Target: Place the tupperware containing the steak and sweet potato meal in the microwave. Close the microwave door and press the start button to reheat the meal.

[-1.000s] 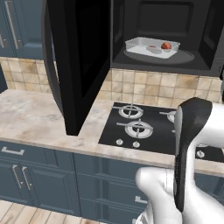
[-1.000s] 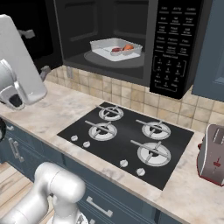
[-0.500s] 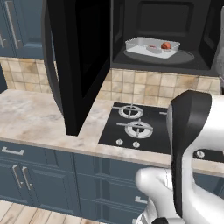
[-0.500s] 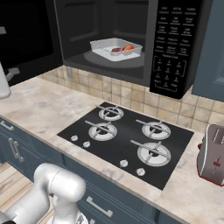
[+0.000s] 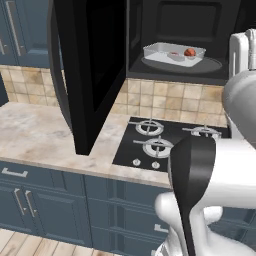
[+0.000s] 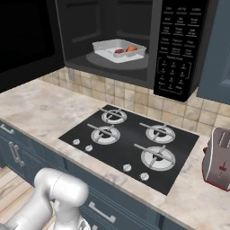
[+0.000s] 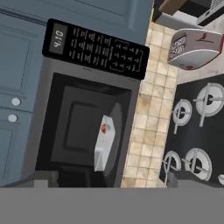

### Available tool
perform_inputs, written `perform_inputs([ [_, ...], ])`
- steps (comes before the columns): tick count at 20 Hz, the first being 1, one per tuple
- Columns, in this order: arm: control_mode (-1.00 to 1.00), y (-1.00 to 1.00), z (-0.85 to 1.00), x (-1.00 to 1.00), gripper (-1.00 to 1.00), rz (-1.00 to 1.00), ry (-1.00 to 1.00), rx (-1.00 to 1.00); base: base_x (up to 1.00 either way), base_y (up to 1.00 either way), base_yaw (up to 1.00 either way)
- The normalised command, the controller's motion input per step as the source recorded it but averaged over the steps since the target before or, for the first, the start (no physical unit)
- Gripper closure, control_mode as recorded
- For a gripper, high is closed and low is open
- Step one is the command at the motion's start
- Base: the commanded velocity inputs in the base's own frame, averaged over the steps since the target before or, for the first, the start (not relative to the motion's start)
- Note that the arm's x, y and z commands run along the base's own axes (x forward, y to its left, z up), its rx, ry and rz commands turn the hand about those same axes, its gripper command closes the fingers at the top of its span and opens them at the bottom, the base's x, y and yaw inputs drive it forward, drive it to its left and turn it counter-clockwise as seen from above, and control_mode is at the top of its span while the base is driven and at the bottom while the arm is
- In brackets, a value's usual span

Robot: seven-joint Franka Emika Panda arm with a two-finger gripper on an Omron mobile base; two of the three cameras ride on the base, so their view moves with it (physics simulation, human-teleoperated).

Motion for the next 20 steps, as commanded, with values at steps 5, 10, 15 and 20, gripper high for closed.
perform_inputs([
  [5, -1.00, 0.43, -0.68, -0.12, -1.00, 0.00, 0.00, 0.00, 0.00, 0.00, 0.00],
  [10, -1.00, 0.50, -0.60, -0.11, -1.00, 0.00, 0.00, 0.00, 0.00, 0.00, 0.00],
  [15, -1.00, 0.60, -0.21, -0.49, -1.00, -0.02, -0.02, -0.01, 0.00, 0.00, 0.00],
  [20, -1.00, 0.76, 0.01, -0.31, -1.00, -0.07, -0.22, -0.04, 0.00, 0.00, 0.00],
])
